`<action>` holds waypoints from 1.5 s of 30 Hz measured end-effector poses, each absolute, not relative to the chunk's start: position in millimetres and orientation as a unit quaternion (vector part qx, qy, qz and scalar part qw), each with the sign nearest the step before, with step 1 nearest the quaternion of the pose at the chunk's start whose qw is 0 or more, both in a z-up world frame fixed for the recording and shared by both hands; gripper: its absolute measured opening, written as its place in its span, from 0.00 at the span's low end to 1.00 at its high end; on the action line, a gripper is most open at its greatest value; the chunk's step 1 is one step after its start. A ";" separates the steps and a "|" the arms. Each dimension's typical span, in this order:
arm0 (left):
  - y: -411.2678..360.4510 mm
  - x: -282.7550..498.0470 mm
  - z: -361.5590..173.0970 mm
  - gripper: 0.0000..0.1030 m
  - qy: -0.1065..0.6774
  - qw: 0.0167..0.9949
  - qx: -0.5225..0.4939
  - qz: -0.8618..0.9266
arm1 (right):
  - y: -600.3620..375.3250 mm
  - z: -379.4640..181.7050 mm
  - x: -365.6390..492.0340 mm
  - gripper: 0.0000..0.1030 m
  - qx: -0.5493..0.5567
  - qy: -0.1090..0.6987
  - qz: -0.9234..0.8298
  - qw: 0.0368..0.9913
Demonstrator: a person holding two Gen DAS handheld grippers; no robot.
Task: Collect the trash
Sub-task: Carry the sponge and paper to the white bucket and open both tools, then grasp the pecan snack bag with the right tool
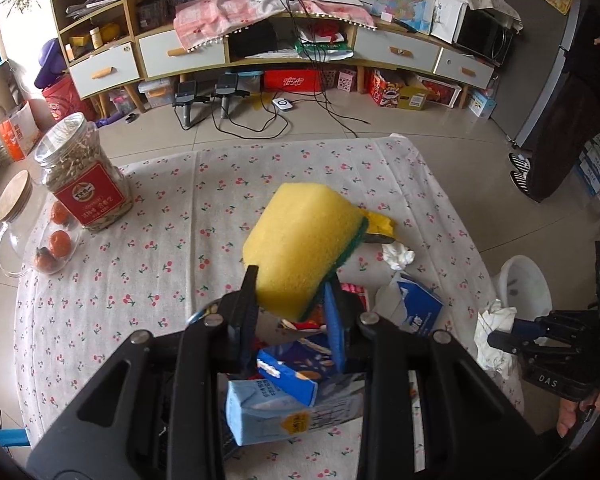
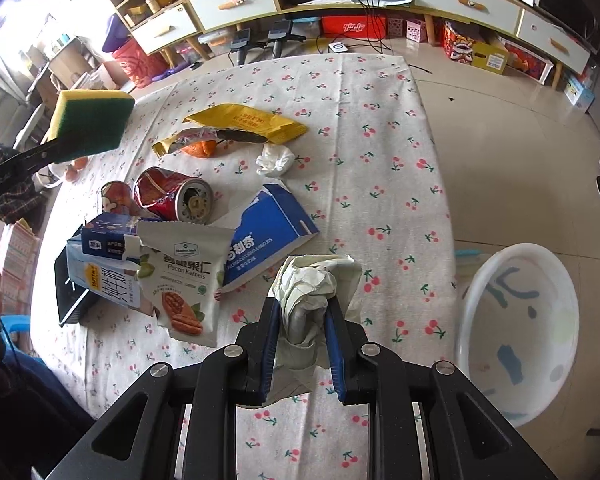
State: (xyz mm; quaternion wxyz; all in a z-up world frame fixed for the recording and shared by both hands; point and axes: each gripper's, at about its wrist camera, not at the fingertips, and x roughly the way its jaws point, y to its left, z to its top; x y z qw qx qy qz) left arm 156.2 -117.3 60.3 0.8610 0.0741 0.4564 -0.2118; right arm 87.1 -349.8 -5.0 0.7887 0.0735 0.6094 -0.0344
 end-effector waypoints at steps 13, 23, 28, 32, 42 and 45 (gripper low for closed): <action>-268.4 76.6 36.5 0.32 0.493 0.785 0.033 -0.374 | -472.0 19.1 38.4 0.24 0.114 0.589 -0.164 0.783; -365.1 42.6 -30.8 0.49 0.548 0.721 0.045 -0.422 | -561.6 4.4 2.5 0.50 0.214 0.585 -0.245 0.743; -348.5 42.6 -22.2 0.60 0.542 0.730 0.055 -0.414 | -566.3 12.1 0.6 0.54 0.217 0.573 -0.257 0.747; -314.3 48.4 -8.9 0.60 0.534 0.748 0.071 -0.387 | -556.8 17.7 4.1 0.54 0.208 0.564 -0.249 0.759; -209.6 79.0 16.3 0.63 0.531 0.788 0.079 -0.303 | -487.2 13.5 37.4 0.55 0.186 0.557 -0.161 0.793; -169.0 92.0 30.7 0.64 0.519 0.808 0.081 -0.267 | -453.3 8.6 49.1 0.55 0.170 0.567 -0.118 0.797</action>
